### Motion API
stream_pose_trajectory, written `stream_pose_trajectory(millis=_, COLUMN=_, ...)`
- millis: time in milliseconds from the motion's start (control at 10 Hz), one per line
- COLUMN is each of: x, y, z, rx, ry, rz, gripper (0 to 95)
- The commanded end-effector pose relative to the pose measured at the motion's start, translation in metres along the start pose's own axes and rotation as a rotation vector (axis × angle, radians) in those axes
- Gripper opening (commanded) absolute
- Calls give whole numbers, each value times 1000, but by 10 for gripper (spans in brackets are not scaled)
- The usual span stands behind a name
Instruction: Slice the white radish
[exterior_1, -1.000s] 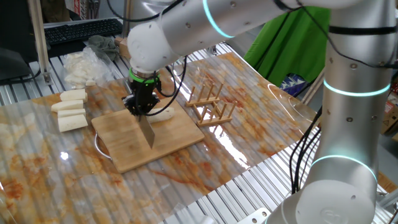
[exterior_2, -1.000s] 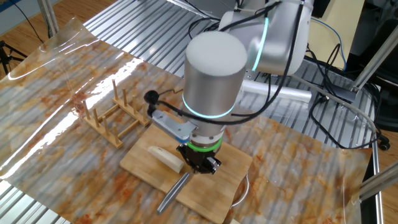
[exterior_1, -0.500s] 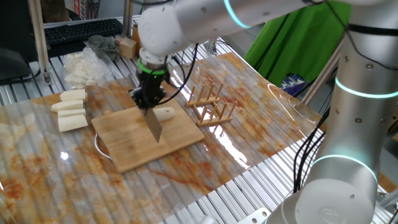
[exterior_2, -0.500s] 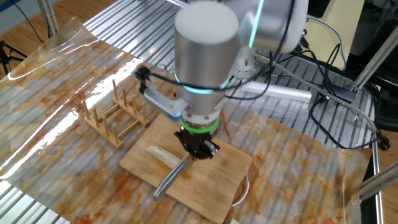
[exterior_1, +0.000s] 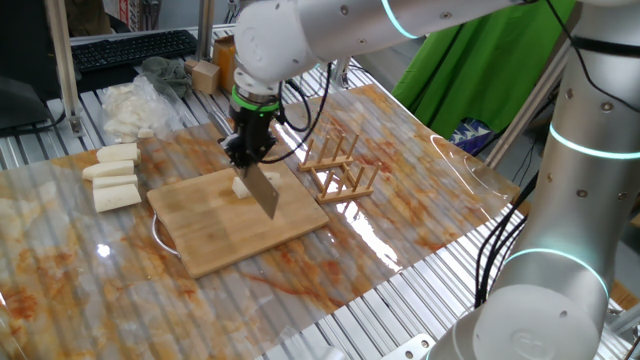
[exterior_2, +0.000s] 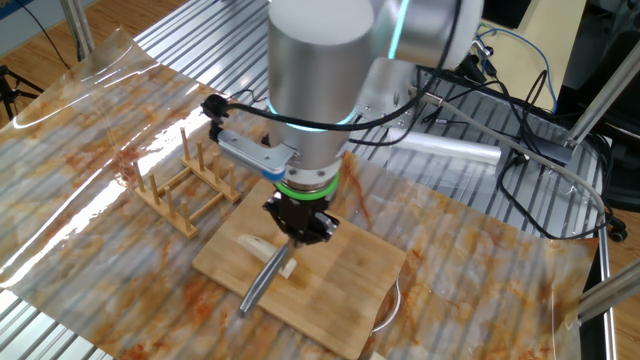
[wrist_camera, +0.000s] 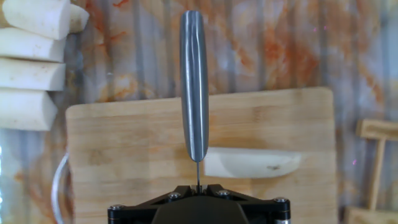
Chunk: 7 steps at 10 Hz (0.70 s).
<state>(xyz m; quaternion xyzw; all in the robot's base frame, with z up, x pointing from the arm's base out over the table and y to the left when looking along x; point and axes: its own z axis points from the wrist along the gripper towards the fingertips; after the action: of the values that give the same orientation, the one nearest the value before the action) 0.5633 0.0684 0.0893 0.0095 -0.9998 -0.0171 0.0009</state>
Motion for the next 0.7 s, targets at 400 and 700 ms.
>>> stream_pose_trajectory(millis=400, x=-3, y=-9, z=6, rx=-16, ry=-11, rz=7, gripper=0)
stream_pose_trajectory(millis=700, x=-3, y=-8, z=9, rx=-8, ry=-15, rz=1, gripper=0)
